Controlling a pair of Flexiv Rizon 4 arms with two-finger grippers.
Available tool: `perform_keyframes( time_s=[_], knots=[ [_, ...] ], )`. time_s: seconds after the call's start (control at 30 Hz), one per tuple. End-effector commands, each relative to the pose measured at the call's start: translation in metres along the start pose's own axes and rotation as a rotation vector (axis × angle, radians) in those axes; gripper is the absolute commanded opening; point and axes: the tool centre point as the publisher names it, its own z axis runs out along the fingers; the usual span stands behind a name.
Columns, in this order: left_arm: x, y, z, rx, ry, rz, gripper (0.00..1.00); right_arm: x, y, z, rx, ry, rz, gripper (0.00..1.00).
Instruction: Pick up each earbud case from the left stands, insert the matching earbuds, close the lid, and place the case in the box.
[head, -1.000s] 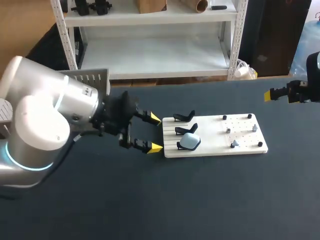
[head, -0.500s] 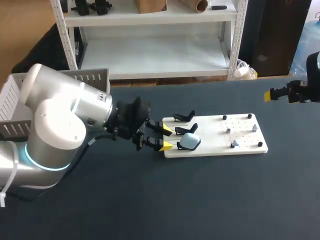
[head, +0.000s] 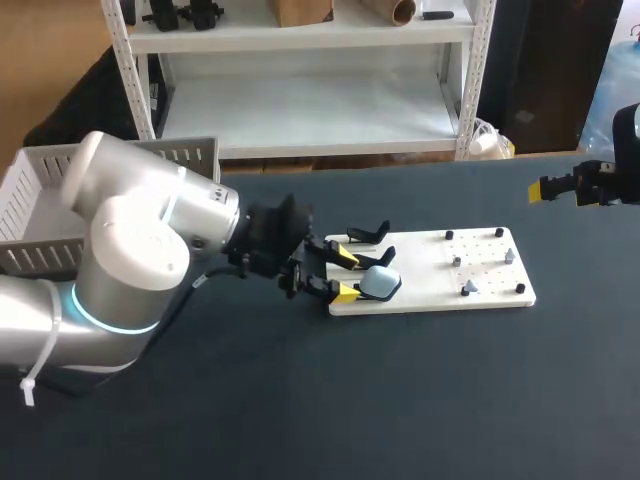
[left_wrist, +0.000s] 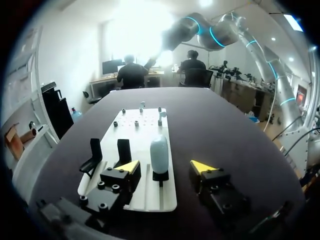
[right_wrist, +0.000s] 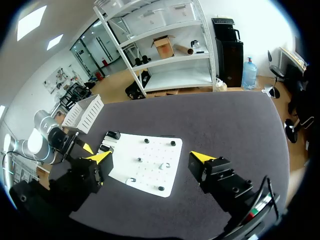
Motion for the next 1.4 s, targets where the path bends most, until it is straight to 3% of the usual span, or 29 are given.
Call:
perform_keyframes(
  time_s=[0.03, 0.2, 0.7, 1.07, 1.4],
  knots=[
    [0.002, 0.005, 0.007, 0.016, 0.0, -0.004, 0.61, 0.0, -0.001, 0.001, -0.003, 0.0, -0.001, 1.0],
    [0.001, 0.007, 0.012, 0.026, -0.008, -0.028, 0.5, 0.0, -0.001, 0.001, -0.003, 0.0, -0.001, 1.0],
    [0.002, 0.007, 0.028, 0.048, -0.008, -0.066, 0.48, 0.0, -0.001, 0.001, -0.003, 0.0, -0.001, 1.0],
    [0.0, 0.009, 0.032, 0.038, -0.015, -0.079, 0.38, 0.0, -0.001, 0.001, -0.003, 0.0, -0.001, 1.0],
    [0.0, 0.006, 0.036, 0.042, -0.024, -0.083, 0.42, 0.0, -0.001, 0.001, -0.003, 0.0, -0.001, 1.0]
  ],
)
